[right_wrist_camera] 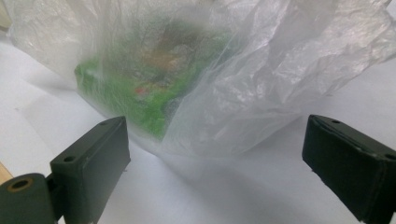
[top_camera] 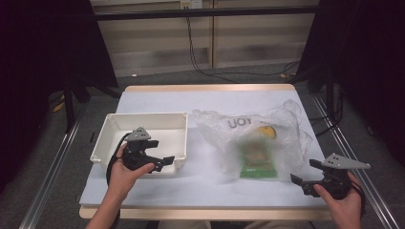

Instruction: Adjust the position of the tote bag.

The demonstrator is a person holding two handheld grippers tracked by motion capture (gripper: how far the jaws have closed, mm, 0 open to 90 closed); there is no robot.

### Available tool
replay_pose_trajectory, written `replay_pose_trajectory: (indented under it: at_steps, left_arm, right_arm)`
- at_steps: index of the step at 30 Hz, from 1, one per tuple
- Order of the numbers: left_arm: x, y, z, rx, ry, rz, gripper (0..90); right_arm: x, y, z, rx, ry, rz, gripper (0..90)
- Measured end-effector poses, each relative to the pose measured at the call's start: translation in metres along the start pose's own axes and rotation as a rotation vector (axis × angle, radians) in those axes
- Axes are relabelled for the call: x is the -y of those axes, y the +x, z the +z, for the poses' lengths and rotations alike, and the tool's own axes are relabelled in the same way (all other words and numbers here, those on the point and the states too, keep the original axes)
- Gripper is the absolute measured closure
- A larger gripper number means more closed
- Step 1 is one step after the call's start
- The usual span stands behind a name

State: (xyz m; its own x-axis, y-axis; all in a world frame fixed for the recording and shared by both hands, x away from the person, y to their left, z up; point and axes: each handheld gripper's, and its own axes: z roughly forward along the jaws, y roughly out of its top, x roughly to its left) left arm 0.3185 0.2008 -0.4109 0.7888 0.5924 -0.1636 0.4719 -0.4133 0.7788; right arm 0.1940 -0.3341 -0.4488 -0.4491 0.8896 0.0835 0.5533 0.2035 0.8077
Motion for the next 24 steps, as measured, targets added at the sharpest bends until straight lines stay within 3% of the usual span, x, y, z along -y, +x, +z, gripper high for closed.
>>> replay_pose_trajectory:
  at_steps: [14, 15, 19, 20, 24]
  left_arm:
    - [0.001, 0.0003, 0.0036, 0.008, 0.017, -0.007, 8.7]
    - [0.0007, -0.0002, 0.0039, 0.008, 0.017, -0.006, 8.7]
    - [0.0007, -0.0007, 0.0054, 0.009, 0.025, 0.002, 8.7]
    - [0.0009, -0.0006, 0.006, 0.004, 0.03, 0.004, 8.7]
    - [0.0009, -0.0007, 0.0063, 0.005, 0.03, -0.002, 8.7]
  right_arm:
    - [0.0006, 0.0011, 0.0063, 0.025, 0.003, 0.018, 14.1]
    - [0.0009, 0.0005, 0.0053, 0.024, -0.001, 0.025, 22.8]
    - [0.0001, 0.0002, 0.002, 0.025, -0.025, 0.031, 33.0]
    - [-0.0001, -0.0007, 0.0004, 0.034, -0.032, 0.035, 40.2]
    - [-0.0001, -0.0015, 0.0009, 0.038, -0.015, 0.042, 48.7]
